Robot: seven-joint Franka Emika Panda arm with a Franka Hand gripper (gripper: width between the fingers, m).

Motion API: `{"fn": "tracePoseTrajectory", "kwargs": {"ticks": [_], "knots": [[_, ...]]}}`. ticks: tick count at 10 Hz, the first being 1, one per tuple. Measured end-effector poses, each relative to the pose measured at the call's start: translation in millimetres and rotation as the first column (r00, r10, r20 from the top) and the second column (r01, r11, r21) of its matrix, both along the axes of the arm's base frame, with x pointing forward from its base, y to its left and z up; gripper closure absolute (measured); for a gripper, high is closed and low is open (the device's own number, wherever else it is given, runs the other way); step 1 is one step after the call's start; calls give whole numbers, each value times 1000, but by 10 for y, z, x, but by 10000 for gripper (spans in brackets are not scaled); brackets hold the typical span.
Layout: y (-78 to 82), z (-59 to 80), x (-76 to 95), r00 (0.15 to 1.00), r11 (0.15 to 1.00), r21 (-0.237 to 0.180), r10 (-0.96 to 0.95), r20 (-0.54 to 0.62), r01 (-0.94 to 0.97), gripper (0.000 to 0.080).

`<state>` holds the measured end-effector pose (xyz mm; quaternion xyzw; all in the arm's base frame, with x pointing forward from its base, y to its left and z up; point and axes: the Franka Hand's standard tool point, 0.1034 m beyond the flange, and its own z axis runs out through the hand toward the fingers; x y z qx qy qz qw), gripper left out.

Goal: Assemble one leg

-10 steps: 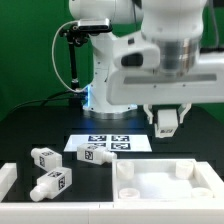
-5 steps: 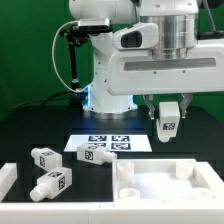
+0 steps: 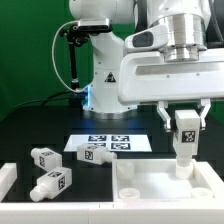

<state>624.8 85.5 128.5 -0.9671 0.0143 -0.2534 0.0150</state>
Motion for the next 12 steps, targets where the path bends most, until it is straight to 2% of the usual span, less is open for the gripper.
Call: {"fn": "tracePoseTrajectory", "kwargs": {"ticks": [1, 2, 4, 5, 6, 8, 12], "knots": [[-11, -2, -2, 997, 1000, -8, 2, 79, -1, 515], [-18, -55, -31, 996, 1000, -13, 3, 93, -2, 515], [0, -79, -32, 996, 1000, -13, 6, 85, -4, 515], [112, -149, -26, 998, 1000, -12, 6, 66, -5, 515], [145, -189, 33, 997, 999, -34, 25, 70, -23, 515], [108, -194, 110, 997, 999, -43, 28, 78, -25, 515], [178, -364, 47, 998, 998, -46, 36, 57, -33, 515]]}}
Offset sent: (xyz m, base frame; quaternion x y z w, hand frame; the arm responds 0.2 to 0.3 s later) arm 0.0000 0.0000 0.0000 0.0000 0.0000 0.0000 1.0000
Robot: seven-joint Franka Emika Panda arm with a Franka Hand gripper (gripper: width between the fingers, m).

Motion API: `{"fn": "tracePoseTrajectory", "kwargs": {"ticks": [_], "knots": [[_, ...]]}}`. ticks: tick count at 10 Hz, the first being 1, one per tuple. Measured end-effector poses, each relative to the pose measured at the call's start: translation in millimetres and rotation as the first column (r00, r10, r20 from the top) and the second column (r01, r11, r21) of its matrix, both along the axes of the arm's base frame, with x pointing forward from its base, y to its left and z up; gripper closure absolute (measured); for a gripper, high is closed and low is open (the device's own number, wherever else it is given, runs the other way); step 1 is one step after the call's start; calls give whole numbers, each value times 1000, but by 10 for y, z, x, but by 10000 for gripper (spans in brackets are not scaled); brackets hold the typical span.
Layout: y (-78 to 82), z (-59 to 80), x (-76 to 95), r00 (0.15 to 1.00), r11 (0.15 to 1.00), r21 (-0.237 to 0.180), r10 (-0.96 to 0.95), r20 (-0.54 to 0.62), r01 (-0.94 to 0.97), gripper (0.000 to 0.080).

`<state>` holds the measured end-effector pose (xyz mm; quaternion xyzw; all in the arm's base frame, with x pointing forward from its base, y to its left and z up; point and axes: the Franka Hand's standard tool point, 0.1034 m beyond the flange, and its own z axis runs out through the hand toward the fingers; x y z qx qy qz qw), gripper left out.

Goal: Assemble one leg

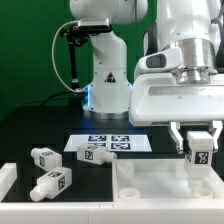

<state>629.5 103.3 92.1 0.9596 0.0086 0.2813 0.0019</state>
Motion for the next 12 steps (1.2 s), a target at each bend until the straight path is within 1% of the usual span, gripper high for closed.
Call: {"fn": "tracePoseTrajectory", "kwargs": {"ticks": [2, 4, 5, 7, 10, 12], "knots": [[28, -48, -8, 1000, 1000, 1, -1, -2, 1, 515], [108, -57, 4, 1000, 1000, 3, 9, 7, -9, 515], [123, -87, -1, 1000, 1000, 2, 11, 4, -11, 515], [112, -114, 6, 1000, 1000, -1, 11, 7, -11, 515], [73, -213, -28, 1000, 1000, -11, 11, -1, -11, 515], [88, -216, -9, 999, 1000, -15, 16, 36, -16, 515]]}}
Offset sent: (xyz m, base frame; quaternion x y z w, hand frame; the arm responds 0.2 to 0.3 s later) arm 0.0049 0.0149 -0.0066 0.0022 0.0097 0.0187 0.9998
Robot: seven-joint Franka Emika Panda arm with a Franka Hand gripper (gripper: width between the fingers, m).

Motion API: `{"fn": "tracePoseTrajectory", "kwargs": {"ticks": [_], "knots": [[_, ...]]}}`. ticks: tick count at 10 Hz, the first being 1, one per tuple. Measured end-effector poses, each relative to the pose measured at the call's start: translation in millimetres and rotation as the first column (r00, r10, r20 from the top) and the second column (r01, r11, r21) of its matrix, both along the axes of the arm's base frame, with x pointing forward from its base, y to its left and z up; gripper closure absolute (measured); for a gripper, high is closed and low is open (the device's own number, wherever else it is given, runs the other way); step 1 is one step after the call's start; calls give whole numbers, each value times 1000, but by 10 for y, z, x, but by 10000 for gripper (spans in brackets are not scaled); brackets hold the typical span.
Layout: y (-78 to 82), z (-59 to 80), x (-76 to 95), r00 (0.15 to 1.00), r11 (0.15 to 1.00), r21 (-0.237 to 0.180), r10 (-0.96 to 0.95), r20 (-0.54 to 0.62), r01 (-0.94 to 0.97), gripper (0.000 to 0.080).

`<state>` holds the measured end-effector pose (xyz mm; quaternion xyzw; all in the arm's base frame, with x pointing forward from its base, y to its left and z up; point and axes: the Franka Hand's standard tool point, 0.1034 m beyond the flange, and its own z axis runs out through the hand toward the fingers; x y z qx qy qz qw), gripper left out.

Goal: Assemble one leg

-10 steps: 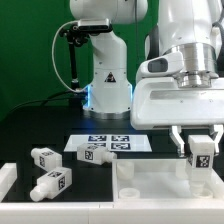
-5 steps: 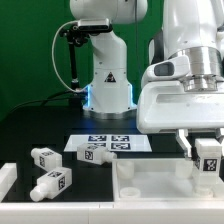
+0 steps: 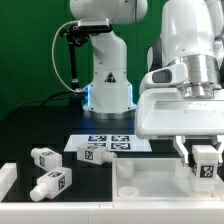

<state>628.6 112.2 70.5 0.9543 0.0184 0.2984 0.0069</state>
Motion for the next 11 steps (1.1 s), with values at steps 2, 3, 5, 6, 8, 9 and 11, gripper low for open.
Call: {"fn": "tracePoseTrajectory", "kwargs": {"ticks": [2, 3, 5, 6, 8, 9, 11], "knots": [[-77, 1, 15, 1000, 1000, -3, -6, 8, 6, 515], [-66, 1, 14, 1000, 1000, -3, -4, 7, 4, 515], [-120, 114, 46, 995, 1000, 12, -14, -99, 15, 272], [-150, 195, 93, 991, 999, 24, -22, -133, 25, 272], [-124, 209, 135, 947, 998, 47, -27, -320, 44, 158], [-99, 220, 140, 917, 997, 53, -30, -397, 56, 158], [-75, 137, 134, 864, 996, 52, -37, -503, 73, 151]]}}
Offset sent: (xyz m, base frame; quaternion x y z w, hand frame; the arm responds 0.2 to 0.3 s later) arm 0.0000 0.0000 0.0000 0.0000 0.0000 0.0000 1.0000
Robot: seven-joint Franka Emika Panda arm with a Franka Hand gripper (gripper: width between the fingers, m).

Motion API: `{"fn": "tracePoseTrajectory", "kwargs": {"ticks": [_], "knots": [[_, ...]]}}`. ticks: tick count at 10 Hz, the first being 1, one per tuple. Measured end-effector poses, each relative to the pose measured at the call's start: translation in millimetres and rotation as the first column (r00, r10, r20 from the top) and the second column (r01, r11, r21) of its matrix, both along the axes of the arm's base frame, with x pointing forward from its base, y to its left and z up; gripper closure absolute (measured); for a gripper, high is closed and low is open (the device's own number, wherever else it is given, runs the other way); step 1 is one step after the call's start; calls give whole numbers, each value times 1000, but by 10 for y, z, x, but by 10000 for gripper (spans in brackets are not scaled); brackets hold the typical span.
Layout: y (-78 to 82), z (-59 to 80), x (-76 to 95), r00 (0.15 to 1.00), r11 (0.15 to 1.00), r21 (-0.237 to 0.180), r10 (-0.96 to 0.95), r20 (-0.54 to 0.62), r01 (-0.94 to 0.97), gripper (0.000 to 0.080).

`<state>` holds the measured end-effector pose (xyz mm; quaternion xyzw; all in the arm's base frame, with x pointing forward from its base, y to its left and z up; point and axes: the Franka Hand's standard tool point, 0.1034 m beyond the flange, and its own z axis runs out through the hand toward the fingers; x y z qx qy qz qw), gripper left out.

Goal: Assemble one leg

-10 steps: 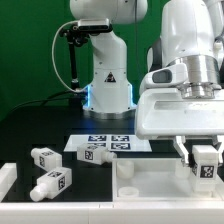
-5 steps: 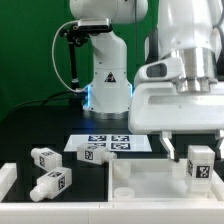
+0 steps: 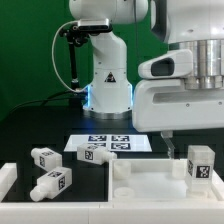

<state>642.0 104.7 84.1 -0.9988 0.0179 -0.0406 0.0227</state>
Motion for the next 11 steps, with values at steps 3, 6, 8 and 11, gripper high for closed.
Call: {"fn": "tracePoseTrajectory", "kwargs": {"ticks": [3, 6, 8, 11], "knots": [[-26, -22, 13, 999, 1000, 2, -28, -40, 28, 150], [-30, -24, 14, 989, 990, 7, -137, -46, 138, 458], [-29, -25, 13, 965, 966, 11, -257, -53, 258, 515], [-12, -34, 14, 806, 805, 41, -591, -30, 591, 515]]}}
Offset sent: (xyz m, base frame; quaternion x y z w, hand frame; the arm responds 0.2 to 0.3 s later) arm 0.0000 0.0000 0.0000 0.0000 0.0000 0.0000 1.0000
